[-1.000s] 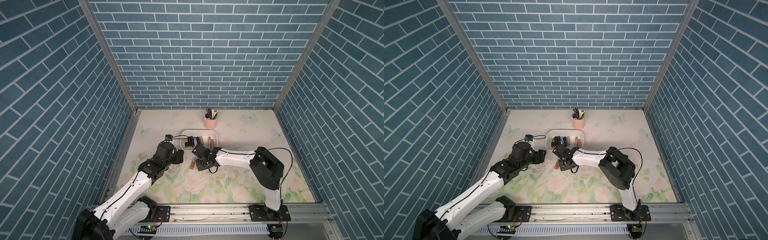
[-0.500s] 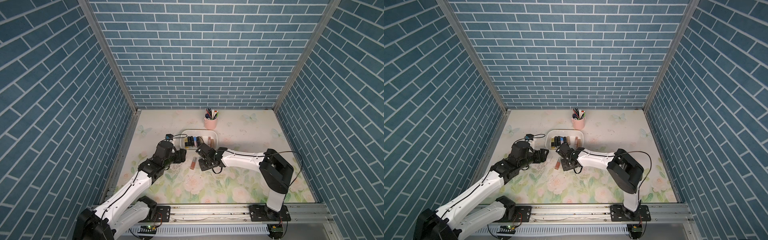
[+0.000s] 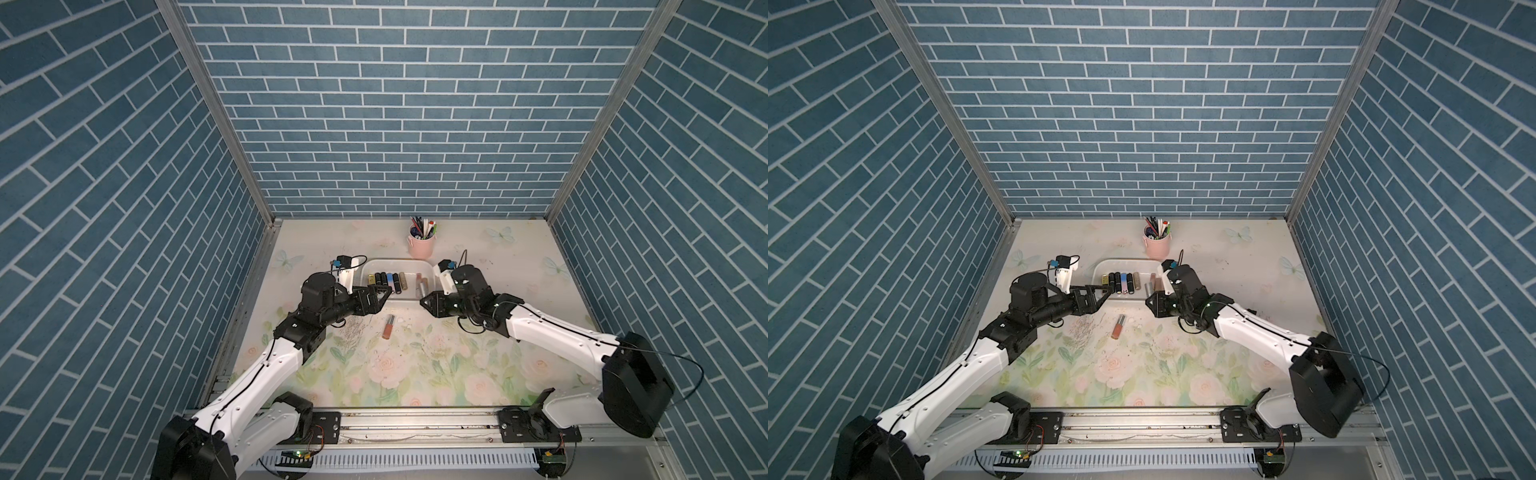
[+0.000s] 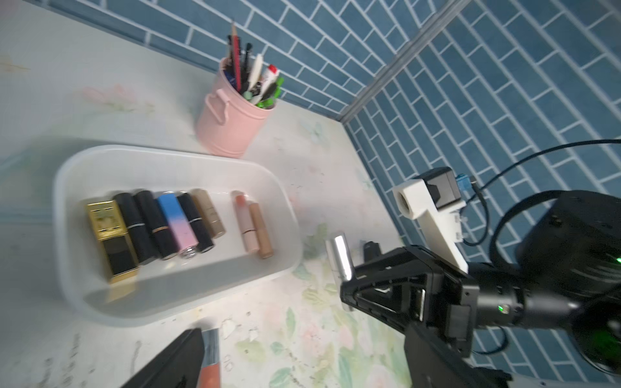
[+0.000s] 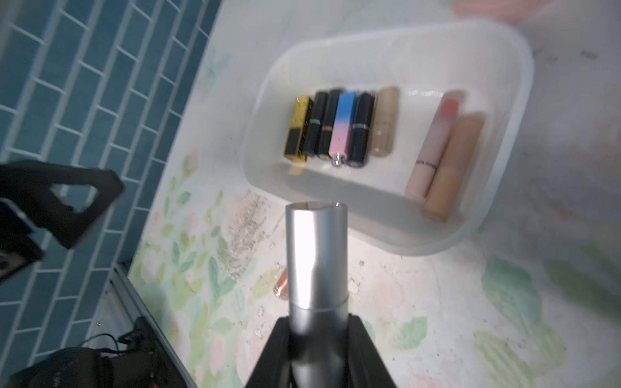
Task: Put the lipstick into the storage box
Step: Pick up the lipstick at the center of the board, then place the lipstick in the storage box.
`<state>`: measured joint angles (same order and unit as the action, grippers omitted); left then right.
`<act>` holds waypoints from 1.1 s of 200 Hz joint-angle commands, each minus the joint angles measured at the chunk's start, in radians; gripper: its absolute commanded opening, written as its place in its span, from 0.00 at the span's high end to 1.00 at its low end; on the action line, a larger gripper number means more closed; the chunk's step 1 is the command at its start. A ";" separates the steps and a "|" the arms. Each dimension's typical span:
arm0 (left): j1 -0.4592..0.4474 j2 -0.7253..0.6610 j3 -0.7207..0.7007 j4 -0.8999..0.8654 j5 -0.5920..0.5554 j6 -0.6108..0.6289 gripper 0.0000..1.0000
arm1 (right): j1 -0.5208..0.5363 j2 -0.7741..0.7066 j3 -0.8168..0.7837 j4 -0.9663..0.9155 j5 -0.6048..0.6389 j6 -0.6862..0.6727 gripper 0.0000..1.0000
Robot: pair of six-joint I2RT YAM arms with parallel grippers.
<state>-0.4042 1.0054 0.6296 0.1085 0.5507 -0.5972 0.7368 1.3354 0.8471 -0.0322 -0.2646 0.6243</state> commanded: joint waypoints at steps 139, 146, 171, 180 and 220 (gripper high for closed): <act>-0.050 0.190 0.115 0.559 0.348 -0.203 0.00 | -0.094 -0.100 -0.123 0.731 -0.508 0.251 0.84; -0.053 0.195 0.120 0.565 0.348 -0.202 0.00 | -0.084 -0.093 -0.117 0.734 -0.516 0.250 0.84; -0.062 0.213 0.137 0.572 0.353 -0.202 0.03 | -0.049 -0.073 -0.097 0.738 -0.530 0.242 0.84; -0.065 0.218 0.143 0.574 0.355 -0.202 0.04 | -0.039 -0.067 -0.090 0.737 -0.533 0.239 0.84; -0.081 0.224 0.153 0.576 0.355 -0.202 0.19 | -0.008 -0.045 -0.073 0.738 -0.525 0.233 0.84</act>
<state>-0.4732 1.2270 0.7528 0.6495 0.8856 -0.8047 0.7147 1.2819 0.7330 0.6514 -0.7719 0.8425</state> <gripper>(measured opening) 0.859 0.273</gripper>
